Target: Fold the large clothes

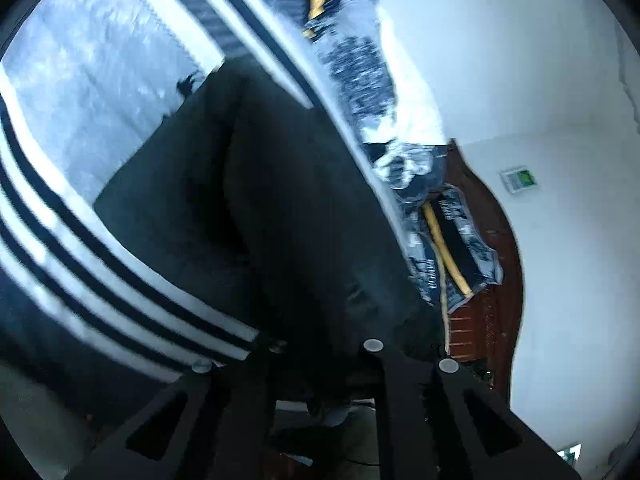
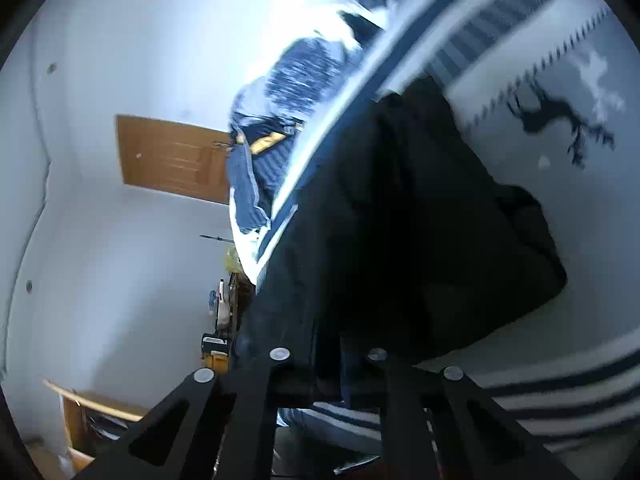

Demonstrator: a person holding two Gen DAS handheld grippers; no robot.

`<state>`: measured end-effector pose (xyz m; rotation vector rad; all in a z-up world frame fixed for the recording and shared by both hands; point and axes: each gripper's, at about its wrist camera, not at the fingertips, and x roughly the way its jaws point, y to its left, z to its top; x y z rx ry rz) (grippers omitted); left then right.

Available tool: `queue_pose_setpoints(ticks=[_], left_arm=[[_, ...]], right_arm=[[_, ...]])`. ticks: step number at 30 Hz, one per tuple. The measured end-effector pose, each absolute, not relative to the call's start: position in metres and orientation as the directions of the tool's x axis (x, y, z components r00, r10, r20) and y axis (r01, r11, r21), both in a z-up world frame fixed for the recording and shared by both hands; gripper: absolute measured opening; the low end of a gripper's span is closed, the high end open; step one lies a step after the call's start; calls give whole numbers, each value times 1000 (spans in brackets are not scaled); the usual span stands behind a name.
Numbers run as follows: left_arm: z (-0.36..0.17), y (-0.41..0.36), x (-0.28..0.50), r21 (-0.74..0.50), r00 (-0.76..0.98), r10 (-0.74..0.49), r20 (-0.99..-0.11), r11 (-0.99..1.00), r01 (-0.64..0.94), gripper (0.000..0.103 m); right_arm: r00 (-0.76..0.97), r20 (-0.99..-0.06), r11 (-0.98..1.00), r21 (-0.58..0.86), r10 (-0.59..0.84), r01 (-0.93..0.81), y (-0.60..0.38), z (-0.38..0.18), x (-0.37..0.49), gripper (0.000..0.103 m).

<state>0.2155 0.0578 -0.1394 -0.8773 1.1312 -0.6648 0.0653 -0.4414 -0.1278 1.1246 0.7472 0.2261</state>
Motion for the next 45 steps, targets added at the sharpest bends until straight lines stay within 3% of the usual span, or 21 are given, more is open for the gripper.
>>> queue_pose_setpoints(ticks=[9,16,24,28,30,31,32,34,35,36,37,41,45], left_arm=[[-102,111,133,-897,304,-861,-408,440,45,6],[-89,117,153,-921,331,-877,-348,385,50,6],[-77,68,304,-914,317,-878,-358,399,74,6],[-102,46,375,-893,312,-848,-429,449,-8,9],[-123,40,405,-876,312,-825,-471,480,-54,16],[-131,39,415,-867,318,-813,-489,494,-71,29],[-138,40,423,-855,322,-798,-510,511,-88,52],[-143,50,429,-840,372,-763,-529,532,-106,73],[-142,59,428,-841,409,-749,-521,532,-97,79],[-139,67,426,-839,441,-736,-514,537,-83,81],[-138,74,425,-831,461,-718,-521,550,-82,83],[-147,76,415,-747,472,-645,-601,664,-43,83],[-173,39,414,-642,377,-595,-710,767,2,82]], right_arm=[[770,-262,365,930,581,41,-423,-90,-41,6],[769,-209,348,937,604,-18,-422,-72,-46,6],[780,-234,401,916,581,-24,-457,-68,92,5],[772,-320,429,901,549,68,-490,-93,182,5],[767,-373,447,886,522,127,-503,-111,217,5],[758,-413,460,872,505,168,-510,-127,241,9],[750,-438,467,863,496,196,-515,-137,252,10],[717,-509,469,837,476,283,-525,-159,275,16],[721,-514,474,832,465,288,-529,-164,277,34],[732,-512,484,828,449,283,-530,-165,277,50],[760,-512,513,812,399,277,-532,-161,270,79],[785,-522,603,758,333,248,-526,-153,245,83],[701,-669,712,616,247,337,-511,-176,242,83]])
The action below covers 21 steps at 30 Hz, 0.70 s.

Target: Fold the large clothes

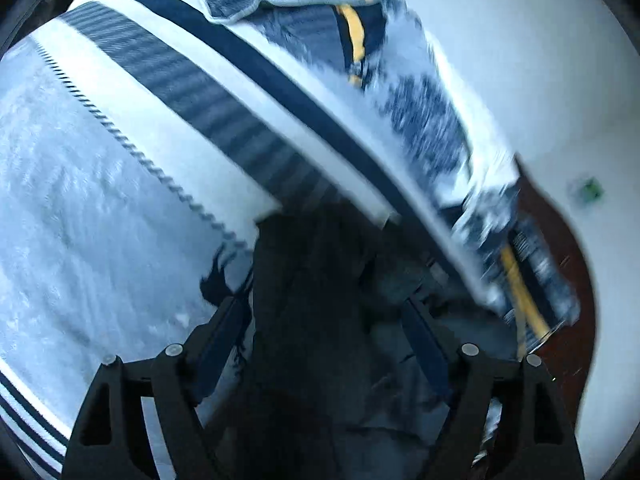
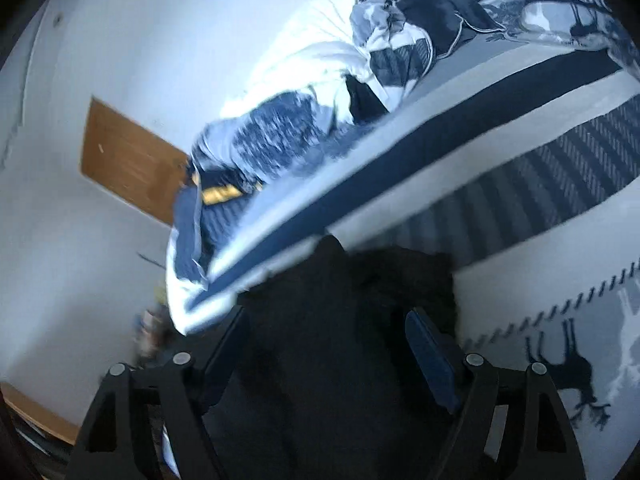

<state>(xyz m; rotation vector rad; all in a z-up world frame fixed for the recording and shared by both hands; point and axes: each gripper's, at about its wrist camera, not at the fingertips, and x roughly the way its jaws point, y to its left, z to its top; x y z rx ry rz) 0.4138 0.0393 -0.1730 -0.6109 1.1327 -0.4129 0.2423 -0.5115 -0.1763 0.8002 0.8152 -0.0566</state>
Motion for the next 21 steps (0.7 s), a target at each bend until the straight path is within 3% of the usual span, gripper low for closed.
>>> queue_pose_setpoints(ticks=[1,3,5,6,7,12,15,18,21], left_arm=[[-176,30,415,-614,377,-572,-729,789,11,82],[-184,11,422,-549,366,-518,-773,836,24,66],[-188,-2,427,-504,346,-489,-801,862,50,8],[-183,-3,427,-500,357,-485,-798,864,55,6],[-174,1,425,-519,391,-503,-770,852,74,3],[-133,25,432,-567,536,-527,-660,817,105,2],[-139,7,450,-514,539,-479,-693,852,97,2],[-160,-7,470,-475,523,-428,-737,879,50,2],[-169,-11,473,-450,571,-390,-722,892,40,2]], right_arm=[[674,-698,728,589,240,350,-508,-183,247,79],[639,-729,765,550,245,334,-502,-192,260,68],[611,-752,788,522,245,327,-498,-194,270,33],[604,-753,794,524,262,309,-496,-192,273,24],[607,-756,802,511,247,310,-495,-187,271,7],[711,-687,808,501,154,309,-503,-127,241,4],[692,-719,827,427,65,366,-502,-132,247,4],[595,-804,837,324,-3,442,-501,-171,274,4],[600,-800,819,340,-7,463,-506,-179,274,4]])
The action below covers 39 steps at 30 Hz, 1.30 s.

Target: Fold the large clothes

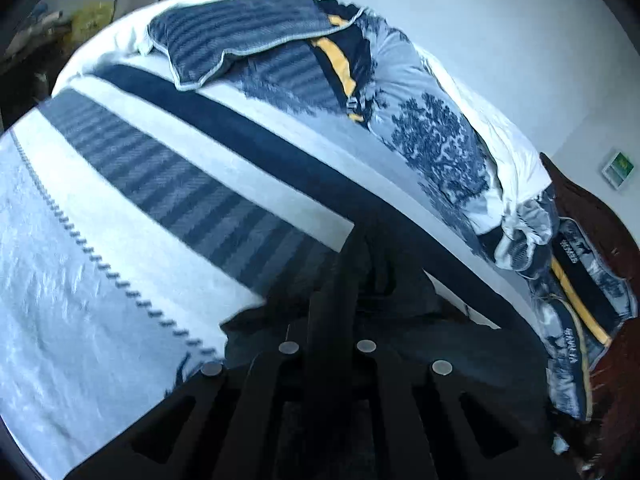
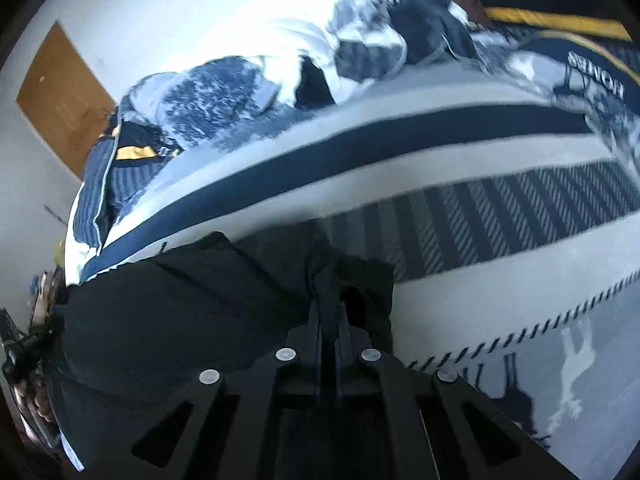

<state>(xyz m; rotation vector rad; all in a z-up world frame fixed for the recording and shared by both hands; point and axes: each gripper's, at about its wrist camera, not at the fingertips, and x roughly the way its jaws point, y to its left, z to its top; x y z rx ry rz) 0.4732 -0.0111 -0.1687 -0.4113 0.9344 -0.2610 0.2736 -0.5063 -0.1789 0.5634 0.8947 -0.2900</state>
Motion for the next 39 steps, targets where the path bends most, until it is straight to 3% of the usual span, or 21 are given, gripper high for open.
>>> queue_pose_setpoints(ticks=[3,6,7,9,10,11,13,16,20,23,24,25,26,30,39], left_arm=[[-203,-37,483,-287,505,-265,-822,957,36,4],[-203,-24,480,-335,523,-274,-807,942,-23,8],[-197,-19,477,-348,544,-274,-793,937,-36,13],[-172,-1,465,-334,600,-221,-768,939,-81,40],[-163,3,460,-309,621,-189,-761,947,-91,62],[-148,7,451,-278,655,-151,-740,956,-93,72],[-124,18,426,-231,715,-118,-689,971,-62,78],[-120,36,379,-183,681,-105,-725,982,-43,80],[-162,63,305,-265,622,-176,-763,963,-53,80],[-204,87,249,-374,571,-236,-786,918,-135,80],[-211,94,239,-443,521,-284,-805,872,-208,79],[-211,97,231,-546,532,-378,-758,813,-201,80],[-210,97,226,-592,556,-422,-716,789,-163,81],[-213,86,228,-557,521,-421,-742,820,-130,81],[-244,83,251,-717,476,-566,-673,658,-231,81]], right_arm=[[578,-816,815,334,-2,474,-510,-193,279,4],[533,-845,807,339,36,483,-517,-224,295,12],[531,-846,784,355,38,509,-522,-224,291,19],[539,-842,766,352,9,538,-524,-215,280,37],[552,-834,765,341,-22,546,-525,-205,270,55],[562,-826,765,332,-48,552,-524,-196,261,71],[614,-786,779,336,-78,529,-514,-170,234,75],[633,-771,796,333,-79,505,-493,-156,193,80],[666,-746,729,453,-6,513,-472,-194,117,80],[615,-786,661,495,63,564,-464,-222,85,80],[643,-758,615,558,106,557,-464,-226,77,80],[664,-738,603,586,122,541,-462,-226,72,80],[665,-737,611,583,122,535,-458,-224,69,80],[675,-714,591,631,187,503,-443,-230,61,80],[693,-647,465,744,318,481,-447,-266,83,80]])
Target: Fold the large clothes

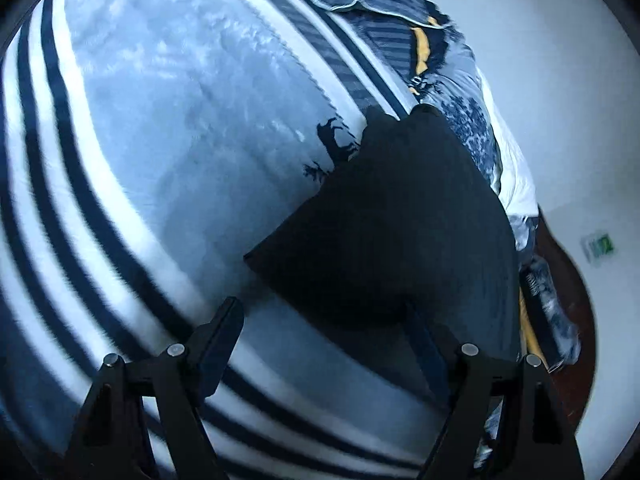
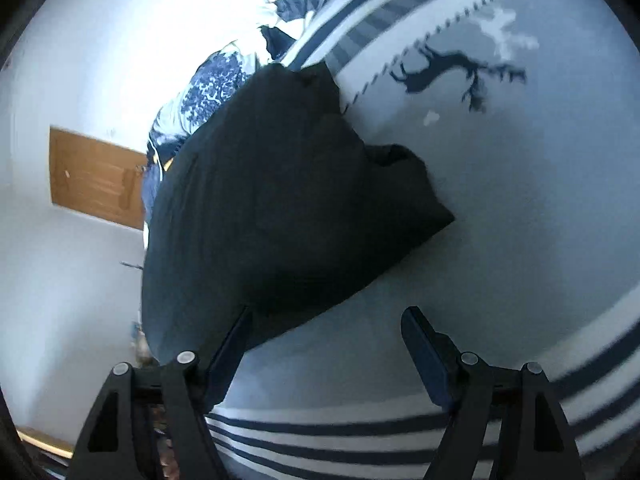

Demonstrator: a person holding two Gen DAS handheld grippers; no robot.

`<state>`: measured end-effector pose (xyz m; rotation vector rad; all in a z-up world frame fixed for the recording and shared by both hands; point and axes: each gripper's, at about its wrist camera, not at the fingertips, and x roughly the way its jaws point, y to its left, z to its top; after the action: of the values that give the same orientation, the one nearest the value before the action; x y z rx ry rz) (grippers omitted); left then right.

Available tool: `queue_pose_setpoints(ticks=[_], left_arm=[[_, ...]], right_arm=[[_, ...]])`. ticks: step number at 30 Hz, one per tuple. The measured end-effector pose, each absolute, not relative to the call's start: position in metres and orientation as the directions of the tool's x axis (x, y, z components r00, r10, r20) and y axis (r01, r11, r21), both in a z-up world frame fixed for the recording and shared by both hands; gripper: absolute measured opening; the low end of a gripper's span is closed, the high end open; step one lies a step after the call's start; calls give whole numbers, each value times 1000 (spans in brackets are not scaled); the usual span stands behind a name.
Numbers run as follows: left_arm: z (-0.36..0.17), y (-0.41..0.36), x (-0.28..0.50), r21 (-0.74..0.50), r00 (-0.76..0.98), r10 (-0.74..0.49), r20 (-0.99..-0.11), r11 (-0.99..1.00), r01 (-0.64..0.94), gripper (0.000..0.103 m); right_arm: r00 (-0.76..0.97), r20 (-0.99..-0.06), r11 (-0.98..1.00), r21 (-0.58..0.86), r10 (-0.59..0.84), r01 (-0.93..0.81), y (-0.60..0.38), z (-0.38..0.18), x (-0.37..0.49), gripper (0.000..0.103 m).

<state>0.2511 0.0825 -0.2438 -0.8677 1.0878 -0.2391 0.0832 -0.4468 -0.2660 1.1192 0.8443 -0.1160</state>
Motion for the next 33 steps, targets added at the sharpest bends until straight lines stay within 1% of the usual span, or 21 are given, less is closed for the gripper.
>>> queue_pose_setpoints(ticks=[2,4,6,9,10,11,12,14,16,17,20,22,24,26,30,33], left_arm=[[-251,82,260,-752,478,-599,-643,612,-246,81],[-255,80,265,-789,496,-629,-598,570,-227,81],[-258,79,271,-808,496,-649,-577,545,-226,80],[-257,77,277,-820,515,-653,-556,531,-212,79],[-258,77,279,-827,517,-658,-547,523,-208,74],[-259,74,282,-831,507,-670,-541,517,-203,62],[-260,73,285,-833,502,-677,-539,517,-197,54],[-257,71,286,-831,499,-680,-536,528,-173,27],[-247,73,284,-823,520,-669,-531,554,-128,13],[-239,75,281,-818,541,-657,-524,566,-104,9],[-232,80,271,-803,544,-643,-540,587,-103,6],[-230,85,263,-789,517,-639,-570,601,-127,6],[-228,97,246,-778,495,-634,-594,609,-155,5],[-212,100,228,-723,497,-591,-636,681,-116,5],[-194,112,184,-664,505,-552,-663,745,-59,6],[-199,113,169,-585,471,-487,-735,807,-79,8]], right_arm=[[718,-609,418,780,337,465,-454,-274,91,80],[732,-581,378,806,355,456,-458,-277,94,80],[763,-539,325,838,357,439,-464,-281,97,80],[791,-502,281,862,350,423,-472,-285,100,79],[797,-500,277,862,338,424,-474,-285,103,77],[799,-503,279,860,328,427,-474,-285,105,68],[798,-502,281,861,333,424,-479,-287,110,62],[802,-492,290,865,338,409,-479,-286,118,39],[808,-489,321,862,328,392,-477,-279,118,24],[814,-483,336,862,321,379,-474,-274,116,17],[813,-494,371,849,308,376,-466,-262,102,9],[804,-509,382,840,307,385,-458,-254,90,7],[796,-525,404,826,302,392,-450,-244,74,7],[782,-547,418,812,298,408,-439,-235,52,6],[752,-602,484,759,266,436,-417,-212,5,6],[720,-658,565,688,221,455,-403,-195,-15,6]])
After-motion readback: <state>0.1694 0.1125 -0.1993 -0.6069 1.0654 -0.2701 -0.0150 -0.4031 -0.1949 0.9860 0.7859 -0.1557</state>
